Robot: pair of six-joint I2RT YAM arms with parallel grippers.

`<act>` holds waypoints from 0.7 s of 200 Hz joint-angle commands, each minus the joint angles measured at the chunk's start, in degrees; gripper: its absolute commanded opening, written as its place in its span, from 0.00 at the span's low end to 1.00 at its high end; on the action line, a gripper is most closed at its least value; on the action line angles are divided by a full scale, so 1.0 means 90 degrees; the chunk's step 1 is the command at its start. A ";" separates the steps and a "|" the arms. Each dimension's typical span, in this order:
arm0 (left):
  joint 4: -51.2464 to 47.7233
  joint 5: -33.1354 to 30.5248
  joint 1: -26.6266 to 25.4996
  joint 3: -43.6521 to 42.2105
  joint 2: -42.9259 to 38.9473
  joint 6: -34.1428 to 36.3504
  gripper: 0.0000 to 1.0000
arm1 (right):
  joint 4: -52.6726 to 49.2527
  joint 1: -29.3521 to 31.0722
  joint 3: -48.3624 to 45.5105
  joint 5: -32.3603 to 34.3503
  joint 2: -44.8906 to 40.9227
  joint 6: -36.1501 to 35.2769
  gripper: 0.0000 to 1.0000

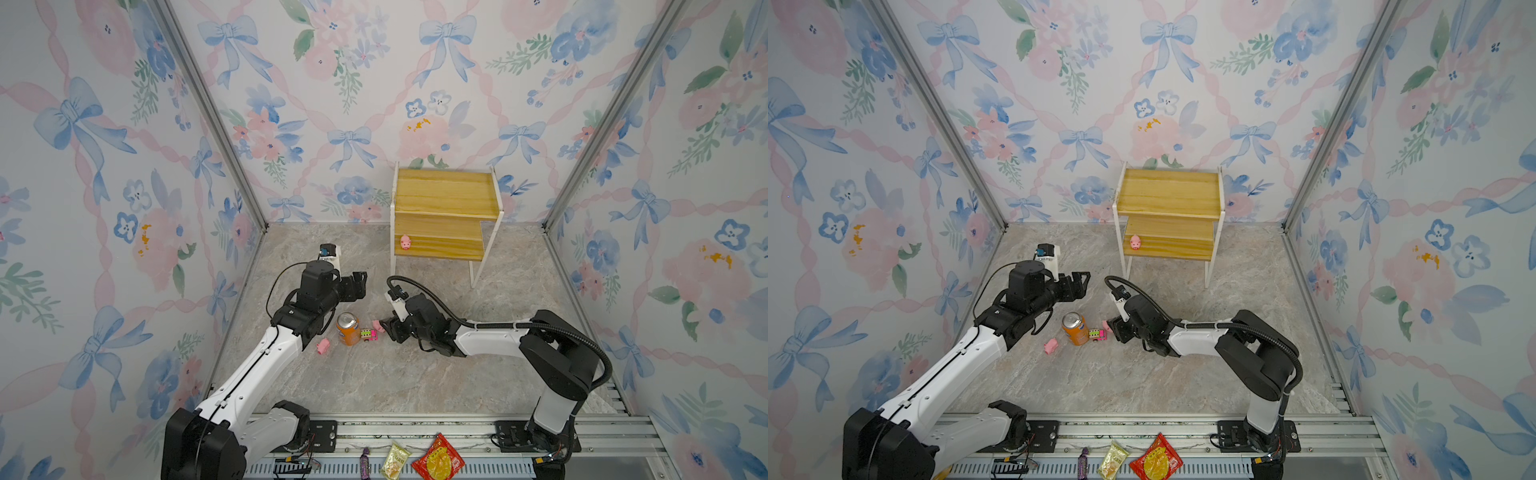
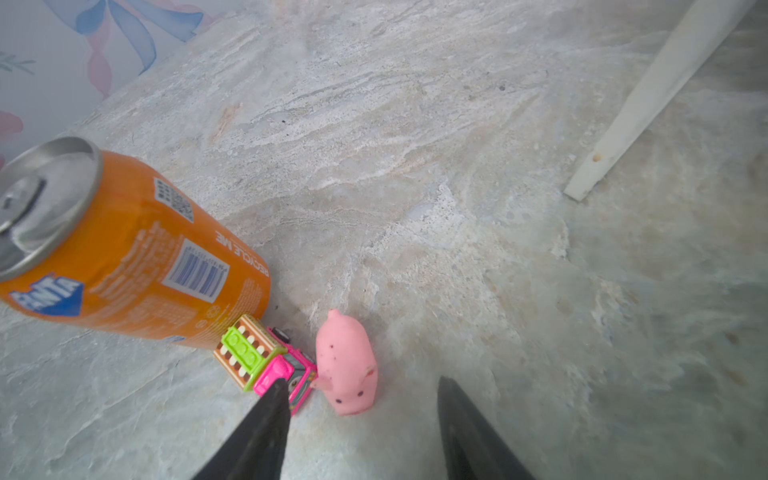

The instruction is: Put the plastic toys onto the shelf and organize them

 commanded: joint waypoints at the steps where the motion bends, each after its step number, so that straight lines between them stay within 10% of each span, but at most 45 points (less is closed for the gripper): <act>1: 0.0053 -0.0052 0.0036 -0.0100 -0.0009 0.0087 0.86 | 0.0068 0.0032 0.0089 -0.0413 0.0188 -0.0362 0.58; 140: 0.0053 -0.0080 0.0038 -0.0103 0.0043 0.0099 0.86 | -0.1016 0.0004 0.1031 -0.0664 0.0972 -0.0736 0.51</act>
